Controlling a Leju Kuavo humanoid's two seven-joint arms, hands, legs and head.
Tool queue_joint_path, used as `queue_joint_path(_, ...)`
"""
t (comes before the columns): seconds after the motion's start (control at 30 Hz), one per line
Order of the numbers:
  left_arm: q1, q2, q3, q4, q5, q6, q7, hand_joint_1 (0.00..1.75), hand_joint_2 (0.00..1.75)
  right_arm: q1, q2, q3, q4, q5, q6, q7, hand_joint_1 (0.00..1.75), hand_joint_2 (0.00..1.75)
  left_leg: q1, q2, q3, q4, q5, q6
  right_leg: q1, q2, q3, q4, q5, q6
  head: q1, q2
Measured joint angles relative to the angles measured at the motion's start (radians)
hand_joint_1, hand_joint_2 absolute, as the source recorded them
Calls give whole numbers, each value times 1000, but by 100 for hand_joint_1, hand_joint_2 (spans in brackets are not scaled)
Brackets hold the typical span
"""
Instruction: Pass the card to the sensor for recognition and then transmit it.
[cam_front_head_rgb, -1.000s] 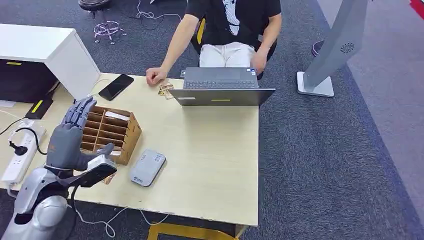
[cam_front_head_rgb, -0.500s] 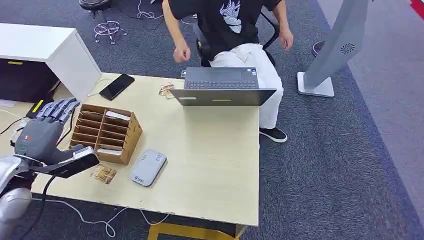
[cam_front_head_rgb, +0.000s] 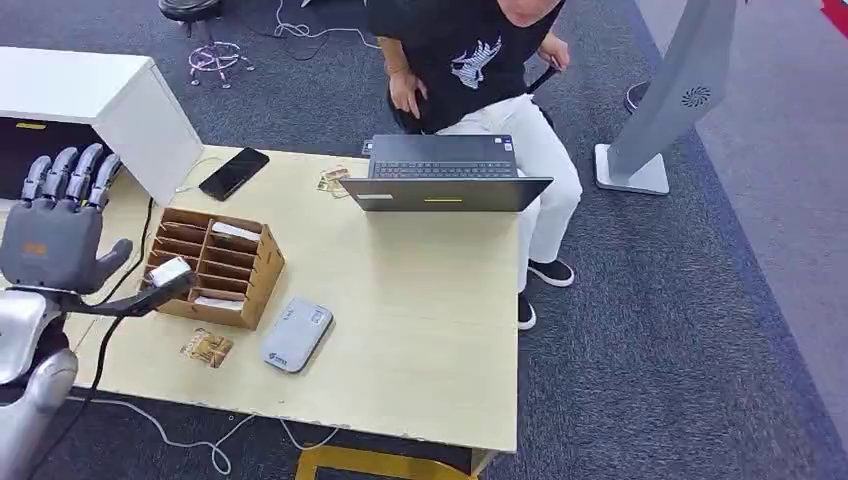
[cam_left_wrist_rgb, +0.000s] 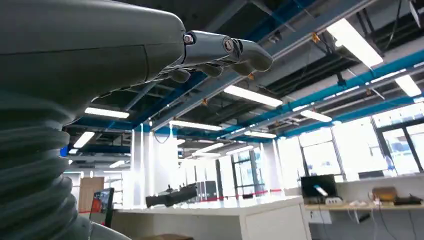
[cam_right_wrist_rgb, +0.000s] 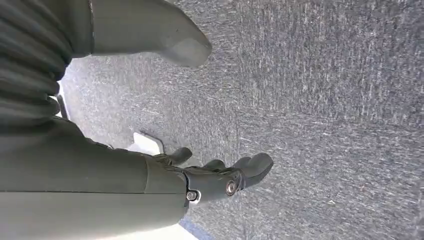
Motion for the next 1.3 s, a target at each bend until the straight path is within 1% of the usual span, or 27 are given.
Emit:
queue_joint_path(0.07, -9, -19, -6, 16, -32, 38, 4, 0, 175, -1, 0, 0, 0, 10, -1, 0, 0, 175, 0, 0, 0, 0, 0, 0, 0, 0, 0, 0, 0, 0, 0, 0)
queue_joint_path(0.13, -10, -30, -11, 25, -47, 52, 6, 0, 175, -3, 0, 0, 0, 11, -1, -1, 0, 175, 0, 0, 0, 0, 0, 0, 0, 0, 0, 0, 0, 0, 0, 0)
queue_joint_path(0.53, -25, -77, -21, 67, -57, 54, 11, 0, 175, -4, 2, 0, 0, 14, -2, -1, 0, 175, 0, 0, 0, 0, 0, 0, 0, 0, 0, 0, 0, 0, 0, 0)
queue_joint_path(0.93, -31, -91, -26, 79, -56, 55, 11, 0, 175, -4, 3, 0, 0, 15, -3, -1, 0, 175, 0, 0, 0, 0, 0, 0, 0, 0, 0, 0, 0, 0, 0, 0)
queue_joint_path(1.1, -47, -92, -27, 92, -38, 40, 11, 0, 175, -4, 3, 0, 0, 20, -2, -1, 0, 175, 0, 0, 0, 0, 0, 0, 0, 0, 0, 0, 0, 0, 0, 0)
queue_joint_path(1.3, -55, -109, -27, 142, -30, 40, 12, 0, 175, -5, 4, 0, 0, 26, -4, -3, 0, 175, 0, 0, 0, 0, 0, 0, 0, 0, 0, 0, 0, 0, 0, 0)
